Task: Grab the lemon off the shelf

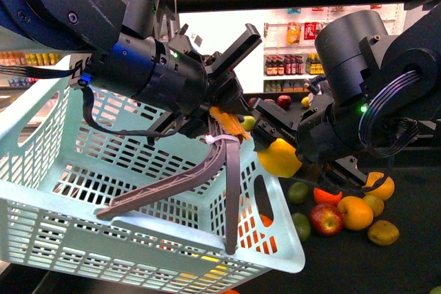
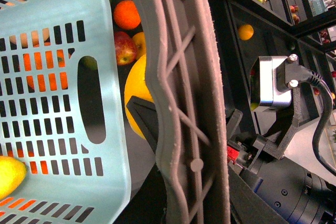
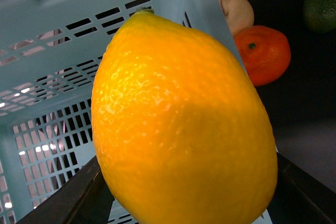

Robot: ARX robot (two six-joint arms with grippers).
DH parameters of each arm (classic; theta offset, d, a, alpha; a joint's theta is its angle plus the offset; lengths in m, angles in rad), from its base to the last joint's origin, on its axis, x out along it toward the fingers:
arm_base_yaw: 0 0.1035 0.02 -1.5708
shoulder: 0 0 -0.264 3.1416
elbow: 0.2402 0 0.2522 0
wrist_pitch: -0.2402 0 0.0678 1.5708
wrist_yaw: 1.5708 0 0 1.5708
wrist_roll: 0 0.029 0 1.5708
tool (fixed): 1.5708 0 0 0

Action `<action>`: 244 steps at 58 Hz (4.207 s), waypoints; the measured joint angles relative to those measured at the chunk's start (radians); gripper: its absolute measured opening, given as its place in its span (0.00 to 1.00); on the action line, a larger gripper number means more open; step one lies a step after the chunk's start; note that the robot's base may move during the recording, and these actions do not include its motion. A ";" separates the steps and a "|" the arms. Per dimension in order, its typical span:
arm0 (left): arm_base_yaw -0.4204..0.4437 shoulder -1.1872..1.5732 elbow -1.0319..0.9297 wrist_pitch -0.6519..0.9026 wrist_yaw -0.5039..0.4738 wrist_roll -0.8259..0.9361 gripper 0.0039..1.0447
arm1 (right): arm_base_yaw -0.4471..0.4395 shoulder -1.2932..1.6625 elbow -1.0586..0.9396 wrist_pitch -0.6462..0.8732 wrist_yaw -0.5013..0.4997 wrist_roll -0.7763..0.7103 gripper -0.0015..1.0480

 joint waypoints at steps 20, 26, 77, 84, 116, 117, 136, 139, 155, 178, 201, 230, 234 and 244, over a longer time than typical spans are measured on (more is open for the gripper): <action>-0.010 0.001 0.000 0.000 0.037 0.001 0.11 | -0.042 0.024 -0.020 0.007 -0.002 0.026 0.67; -0.014 0.001 0.000 0.000 0.039 -0.003 0.11 | -0.055 0.022 -0.023 0.014 -0.009 0.038 0.67; -0.014 0.001 0.000 0.000 0.037 -0.011 0.09 | -0.041 -0.004 -0.081 0.074 -0.104 0.121 0.93; -0.014 0.001 0.000 0.000 0.038 -0.009 0.08 | -0.058 -0.051 -0.110 0.085 -0.087 0.100 0.93; -0.014 0.001 0.000 0.000 0.041 -0.011 0.08 | -0.185 -0.509 -0.492 0.238 0.177 -0.352 0.93; -0.014 0.001 0.000 0.000 0.041 -0.011 0.08 | -0.183 -0.534 -0.512 0.252 0.187 -0.384 0.93; -0.014 0.001 0.000 0.000 0.040 -0.011 0.08 | -0.102 -1.091 -0.888 0.259 0.304 -0.699 0.93; -0.014 0.001 0.000 0.000 0.041 -0.011 0.08 | -0.076 -1.190 -0.924 0.203 0.338 -0.718 0.93; -0.014 0.001 0.000 0.000 0.041 -0.011 0.08 | 0.135 -1.631 -1.037 -0.036 0.514 -0.736 0.76; -0.015 0.001 0.000 0.000 0.041 -0.013 0.08 | -0.069 -1.874 -1.207 -0.075 0.290 -0.745 0.10; -0.015 0.001 0.000 0.000 0.040 -0.013 0.08 | -0.266 -1.937 -1.270 -0.076 0.103 -0.748 0.03; -0.015 0.001 0.000 0.000 0.040 -0.013 0.08 | -0.269 -1.993 -1.324 -0.067 0.101 -0.748 0.03; -0.015 0.001 0.000 0.000 0.040 -0.013 0.08 | -0.269 -1.994 -1.324 -0.067 0.101 -0.748 0.03; -0.015 0.001 0.000 0.000 0.040 -0.013 0.08 | -0.269 -1.994 -1.324 -0.067 0.101 -0.748 0.24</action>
